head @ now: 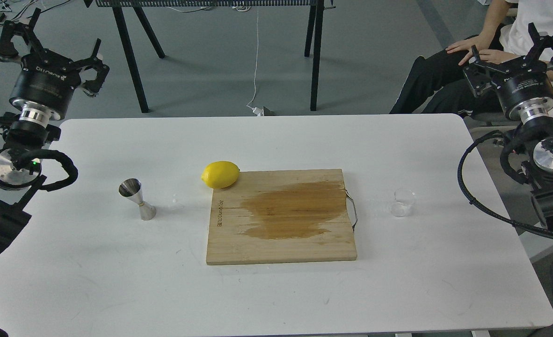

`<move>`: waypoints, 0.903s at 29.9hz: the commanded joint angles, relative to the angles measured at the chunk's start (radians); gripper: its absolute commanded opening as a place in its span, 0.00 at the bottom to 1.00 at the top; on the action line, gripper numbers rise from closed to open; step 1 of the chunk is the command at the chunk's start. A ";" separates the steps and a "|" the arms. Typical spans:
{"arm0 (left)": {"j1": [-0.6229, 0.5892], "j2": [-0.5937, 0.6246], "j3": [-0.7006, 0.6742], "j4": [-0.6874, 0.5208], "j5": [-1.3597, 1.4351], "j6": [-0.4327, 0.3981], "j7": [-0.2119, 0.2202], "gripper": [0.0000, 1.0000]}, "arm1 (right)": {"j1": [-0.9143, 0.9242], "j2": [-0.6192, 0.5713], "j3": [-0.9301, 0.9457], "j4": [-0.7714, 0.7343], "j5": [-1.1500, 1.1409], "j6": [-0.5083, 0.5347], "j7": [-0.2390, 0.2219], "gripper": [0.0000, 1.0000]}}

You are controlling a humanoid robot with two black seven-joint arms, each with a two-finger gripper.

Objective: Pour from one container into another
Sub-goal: 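Lower the left arm from the raised pose toward the metal jigger, then reach the left gripper to the metal jigger and grasp it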

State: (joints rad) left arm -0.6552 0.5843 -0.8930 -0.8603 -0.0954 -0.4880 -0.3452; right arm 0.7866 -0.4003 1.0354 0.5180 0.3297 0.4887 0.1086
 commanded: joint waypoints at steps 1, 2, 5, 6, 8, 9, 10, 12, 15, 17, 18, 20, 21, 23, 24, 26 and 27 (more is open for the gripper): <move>0.000 0.072 0.016 -0.098 0.153 -0.001 -0.038 1.00 | -0.001 -0.023 0.000 -0.003 0.000 0.000 -0.003 0.99; 0.000 0.092 0.017 -0.144 0.202 -0.001 -0.046 1.00 | -0.003 -0.023 0.000 -0.004 0.000 0.000 0.000 0.99; 0.019 0.147 0.019 -0.294 0.340 0.096 -0.047 1.00 | -0.018 -0.022 0.000 0.000 0.000 0.000 0.003 0.99; 0.034 0.164 0.019 -0.352 0.391 0.139 -0.047 1.00 | -0.029 -0.020 0.002 0.002 0.002 0.000 0.003 0.99; 0.066 0.190 0.019 -0.451 0.486 0.202 -0.047 1.00 | -0.043 -0.017 0.009 0.010 0.002 0.000 0.005 0.99; 0.080 0.204 0.019 -0.494 0.546 0.229 -0.047 1.00 | -0.052 -0.017 0.012 0.013 0.002 0.000 0.005 0.99; 0.094 0.216 0.019 -0.525 0.606 0.247 -0.047 1.00 | -0.059 -0.015 0.014 0.017 0.002 0.000 0.005 0.99; 0.129 0.244 0.016 -0.580 0.727 0.282 -0.049 1.00 | -0.076 -0.017 0.017 0.036 0.003 0.000 0.005 0.99; 0.183 0.301 0.017 -0.643 0.848 0.353 -0.051 1.00 | -0.107 -0.018 0.017 0.071 0.003 0.000 0.005 0.99; 0.221 0.339 0.017 -0.677 0.897 0.364 -0.064 1.00 | -0.130 -0.018 0.018 0.099 0.005 0.000 0.005 0.99; 0.247 0.359 0.017 -0.690 0.930 0.367 -0.083 1.00 | -0.141 -0.018 0.025 0.115 0.005 0.000 0.006 0.99; 0.296 0.384 0.017 -0.703 1.014 0.384 -0.110 1.00 | -0.153 -0.018 0.038 0.137 0.005 0.000 0.006 0.99; 0.327 0.390 0.019 -0.706 1.077 0.400 -0.112 1.00 | -0.158 -0.017 0.043 0.143 0.005 0.000 0.006 0.99; 0.396 0.388 0.019 -0.706 1.237 0.449 -0.112 1.00 | -0.162 -0.015 0.046 0.154 0.005 0.000 0.006 0.99; 0.435 0.385 0.020 -0.706 1.325 0.480 -0.112 1.00 | -0.162 -0.015 0.046 0.155 0.005 0.000 0.006 0.99; 0.526 0.382 0.020 -0.704 1.542 0.555 -0.110 0.99 | -0.162 -0.014 0.046 0.155 0.005 0.000 0.006 0.99; 0.567 0.381 0.020 -0.703 1.632 0.587 -0.109 0.99 | -0.162 -0.014 0.046 0.157 0.003 0.000 0.006 0.99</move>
State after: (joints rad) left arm -0.2035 0.9696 -0.8736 -1.5658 1.2696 0.0077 -0.4567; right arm 0.6252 -0.4159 1.0807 0.6715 0.3344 0.4887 0.1153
